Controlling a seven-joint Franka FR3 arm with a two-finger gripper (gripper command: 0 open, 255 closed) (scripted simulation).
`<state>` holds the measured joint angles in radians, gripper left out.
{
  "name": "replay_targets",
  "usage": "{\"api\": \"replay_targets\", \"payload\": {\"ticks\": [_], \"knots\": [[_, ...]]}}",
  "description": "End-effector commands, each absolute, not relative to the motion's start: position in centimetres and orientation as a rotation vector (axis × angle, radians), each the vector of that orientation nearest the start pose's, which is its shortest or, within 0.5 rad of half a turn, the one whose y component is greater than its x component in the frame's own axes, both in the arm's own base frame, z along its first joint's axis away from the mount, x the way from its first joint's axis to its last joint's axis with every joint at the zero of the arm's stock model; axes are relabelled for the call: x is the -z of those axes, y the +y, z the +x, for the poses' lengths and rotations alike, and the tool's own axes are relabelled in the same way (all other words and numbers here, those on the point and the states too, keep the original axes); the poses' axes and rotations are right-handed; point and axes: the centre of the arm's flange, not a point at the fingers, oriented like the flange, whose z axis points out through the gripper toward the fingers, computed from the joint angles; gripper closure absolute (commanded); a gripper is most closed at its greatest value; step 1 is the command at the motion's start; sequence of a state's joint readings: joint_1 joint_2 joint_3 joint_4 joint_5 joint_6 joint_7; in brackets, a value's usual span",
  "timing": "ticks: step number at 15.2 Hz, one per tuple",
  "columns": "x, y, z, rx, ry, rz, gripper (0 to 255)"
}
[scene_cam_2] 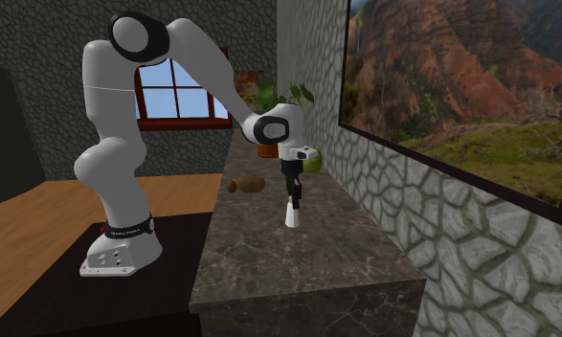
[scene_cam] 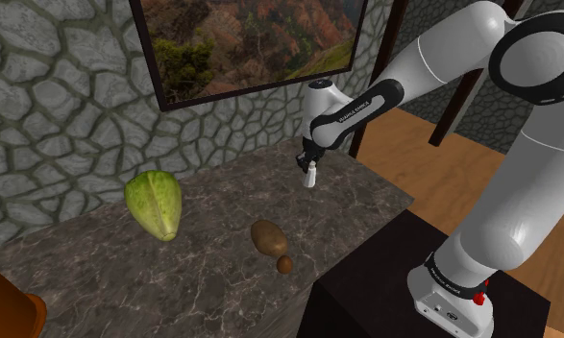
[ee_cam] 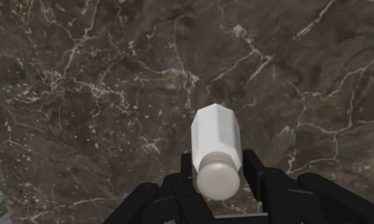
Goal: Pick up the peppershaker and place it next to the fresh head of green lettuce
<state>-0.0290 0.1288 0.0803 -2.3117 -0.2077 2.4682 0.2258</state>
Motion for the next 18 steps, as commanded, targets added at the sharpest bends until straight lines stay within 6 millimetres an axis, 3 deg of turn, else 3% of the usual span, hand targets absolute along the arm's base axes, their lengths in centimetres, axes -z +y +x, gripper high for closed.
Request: {"api": "replay_targets", "payload": {"ticks": [1, 7, 18], "knots": [[-29.1, 2.7, 52.3, 0.072, 0.024, -3.257, 255], [-29.1, 2.7, 52.3, 0.072, 0.024, -3.257, 255], [-34.9, 2.7, 52.3, 0.072, 0.024, -3.257, 255]]}}
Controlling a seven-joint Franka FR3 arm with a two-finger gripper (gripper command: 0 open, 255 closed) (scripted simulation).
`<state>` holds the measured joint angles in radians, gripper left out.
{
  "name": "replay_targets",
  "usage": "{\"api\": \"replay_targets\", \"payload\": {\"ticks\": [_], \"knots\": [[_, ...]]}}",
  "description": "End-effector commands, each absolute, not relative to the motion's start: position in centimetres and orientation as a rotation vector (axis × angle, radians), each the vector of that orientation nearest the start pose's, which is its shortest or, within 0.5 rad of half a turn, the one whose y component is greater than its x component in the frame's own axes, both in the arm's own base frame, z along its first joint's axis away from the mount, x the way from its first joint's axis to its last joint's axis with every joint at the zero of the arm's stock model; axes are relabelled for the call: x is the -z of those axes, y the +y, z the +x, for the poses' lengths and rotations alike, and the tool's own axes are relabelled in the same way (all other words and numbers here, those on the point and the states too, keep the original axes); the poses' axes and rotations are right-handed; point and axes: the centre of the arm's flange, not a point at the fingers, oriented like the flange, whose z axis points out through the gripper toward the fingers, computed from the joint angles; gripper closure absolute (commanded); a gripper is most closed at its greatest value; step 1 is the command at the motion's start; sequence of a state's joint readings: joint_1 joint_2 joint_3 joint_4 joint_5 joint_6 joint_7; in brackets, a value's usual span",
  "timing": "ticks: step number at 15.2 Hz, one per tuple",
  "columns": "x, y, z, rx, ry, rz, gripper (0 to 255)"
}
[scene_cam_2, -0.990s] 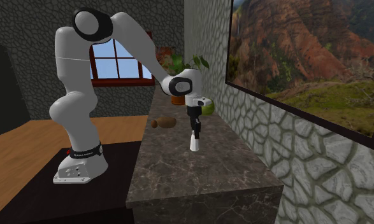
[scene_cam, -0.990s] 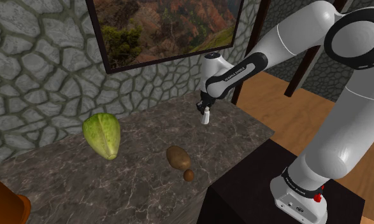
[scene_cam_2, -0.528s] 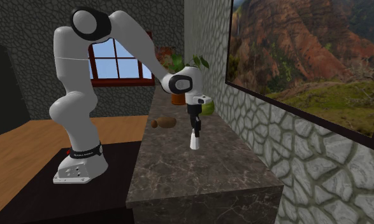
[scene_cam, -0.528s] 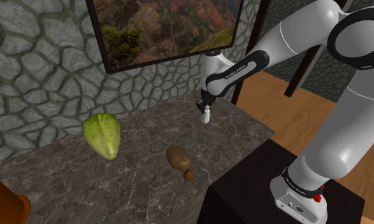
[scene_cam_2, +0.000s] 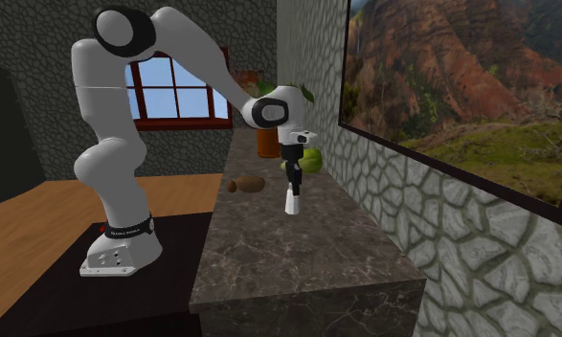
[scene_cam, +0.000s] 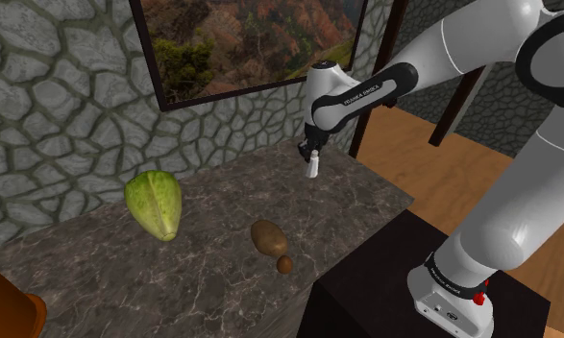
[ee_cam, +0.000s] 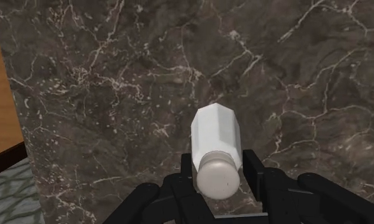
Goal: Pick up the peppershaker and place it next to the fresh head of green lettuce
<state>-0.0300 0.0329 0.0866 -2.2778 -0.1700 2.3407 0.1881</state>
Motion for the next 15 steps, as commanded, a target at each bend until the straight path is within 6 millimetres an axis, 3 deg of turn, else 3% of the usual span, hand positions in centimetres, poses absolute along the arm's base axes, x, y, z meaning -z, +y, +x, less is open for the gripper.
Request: {"api": "replay_targets", "payload": {"ticks": [1, 15], "knots": [[-35.4, 2.7, 52.3, 0.072, 0.024, -3.257, 255], [-42.8, 2.7, 52.3, 0.072, 0.024, -3.257, 255]]}}
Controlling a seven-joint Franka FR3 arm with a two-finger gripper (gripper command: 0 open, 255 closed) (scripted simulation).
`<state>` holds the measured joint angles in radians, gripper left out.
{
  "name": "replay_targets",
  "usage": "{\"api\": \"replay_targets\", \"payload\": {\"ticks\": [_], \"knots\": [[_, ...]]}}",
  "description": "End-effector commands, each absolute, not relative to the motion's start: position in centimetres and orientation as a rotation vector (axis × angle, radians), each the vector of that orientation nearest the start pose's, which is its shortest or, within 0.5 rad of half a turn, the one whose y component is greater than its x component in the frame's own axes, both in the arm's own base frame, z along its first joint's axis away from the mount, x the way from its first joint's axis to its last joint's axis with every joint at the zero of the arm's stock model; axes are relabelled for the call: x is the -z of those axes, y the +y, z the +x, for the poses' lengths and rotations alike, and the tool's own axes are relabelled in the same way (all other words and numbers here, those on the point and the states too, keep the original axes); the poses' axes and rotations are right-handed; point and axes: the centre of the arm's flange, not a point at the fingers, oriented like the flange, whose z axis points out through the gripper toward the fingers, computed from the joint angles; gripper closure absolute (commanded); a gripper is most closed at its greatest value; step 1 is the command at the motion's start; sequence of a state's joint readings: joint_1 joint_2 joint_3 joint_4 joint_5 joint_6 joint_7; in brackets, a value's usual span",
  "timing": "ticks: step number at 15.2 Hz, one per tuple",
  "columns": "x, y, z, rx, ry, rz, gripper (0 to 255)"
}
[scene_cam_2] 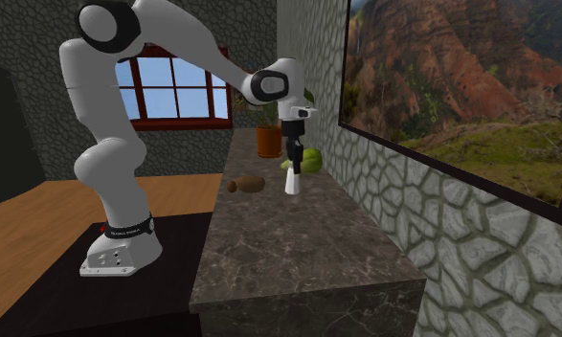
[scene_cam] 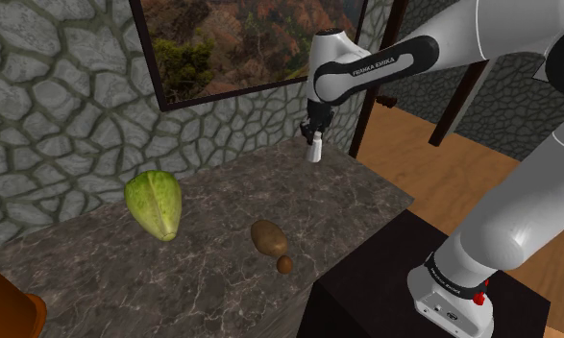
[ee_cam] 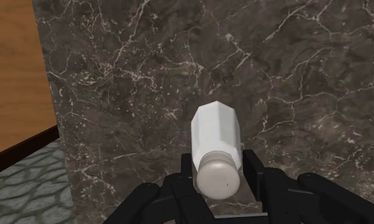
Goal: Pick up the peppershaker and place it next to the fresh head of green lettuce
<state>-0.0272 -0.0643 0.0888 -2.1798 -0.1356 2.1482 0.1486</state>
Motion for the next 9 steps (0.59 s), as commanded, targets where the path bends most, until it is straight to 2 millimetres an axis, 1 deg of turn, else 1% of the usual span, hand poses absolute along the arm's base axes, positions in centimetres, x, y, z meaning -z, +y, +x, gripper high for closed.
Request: {"api": "replay_targets", "payload": {"ticks": [1, 9], "knots": [[-43.3, 2.7, 52.3, 0.072, 0.024, -3.257, 255], [-47.6, 2.7, 52.3, 0.072, 0.024, -3.257, 255]]}}
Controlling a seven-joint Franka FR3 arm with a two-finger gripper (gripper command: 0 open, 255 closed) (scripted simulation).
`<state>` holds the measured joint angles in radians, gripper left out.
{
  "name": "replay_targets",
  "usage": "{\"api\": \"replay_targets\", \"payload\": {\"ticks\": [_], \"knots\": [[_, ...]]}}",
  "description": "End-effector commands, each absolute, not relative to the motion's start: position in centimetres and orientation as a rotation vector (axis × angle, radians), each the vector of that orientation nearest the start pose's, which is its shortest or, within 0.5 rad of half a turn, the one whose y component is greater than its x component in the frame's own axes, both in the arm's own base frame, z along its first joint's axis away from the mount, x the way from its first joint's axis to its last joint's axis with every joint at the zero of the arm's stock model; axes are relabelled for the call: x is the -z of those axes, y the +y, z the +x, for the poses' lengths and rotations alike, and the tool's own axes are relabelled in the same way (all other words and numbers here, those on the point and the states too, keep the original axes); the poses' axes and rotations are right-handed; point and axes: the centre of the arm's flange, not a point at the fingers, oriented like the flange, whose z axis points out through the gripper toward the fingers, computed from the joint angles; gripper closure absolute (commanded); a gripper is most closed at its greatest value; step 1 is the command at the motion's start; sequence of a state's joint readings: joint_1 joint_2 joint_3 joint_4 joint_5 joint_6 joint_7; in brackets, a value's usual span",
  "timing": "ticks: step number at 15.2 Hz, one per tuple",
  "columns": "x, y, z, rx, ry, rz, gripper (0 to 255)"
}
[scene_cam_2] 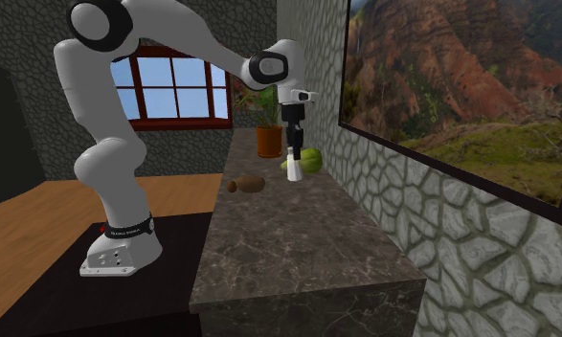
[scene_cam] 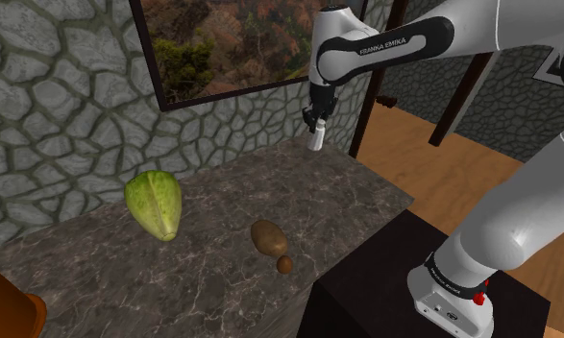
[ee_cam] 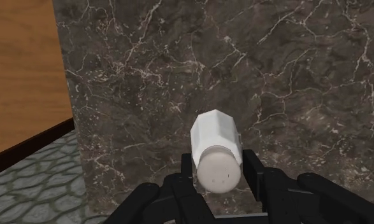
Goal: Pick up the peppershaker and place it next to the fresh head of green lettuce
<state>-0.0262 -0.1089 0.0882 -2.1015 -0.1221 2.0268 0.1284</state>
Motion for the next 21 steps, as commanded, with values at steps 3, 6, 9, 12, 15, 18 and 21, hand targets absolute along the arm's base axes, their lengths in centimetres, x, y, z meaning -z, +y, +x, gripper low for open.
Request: {"api": "replay_targets", "payload": {"ticks": [3, 6, 9, 12, 15, 18, 21], "knots": [[-49.2, 2.7, 52.3, 0.072, 0.024, -3.257, 255], [-50.7, 2.7, 52.3, 0.072, 0.024, -3.257, 255], [-50.8, 5.4, 52.3, 0.072, 0.024, -3.257, 255], [-50.8, 9.3, 52.4, 0.072, 0.024, -3.257, 255], [-50.8, 13.3, 52.4, 0.072, 0.024, -3.257, 255], [-50.8, 17.2, 52.4, 0.072, 0.024, -3.257, 255], [-50.8, 21.2, 52.5, 0.072, 0.024, -3.257, 255]]}}
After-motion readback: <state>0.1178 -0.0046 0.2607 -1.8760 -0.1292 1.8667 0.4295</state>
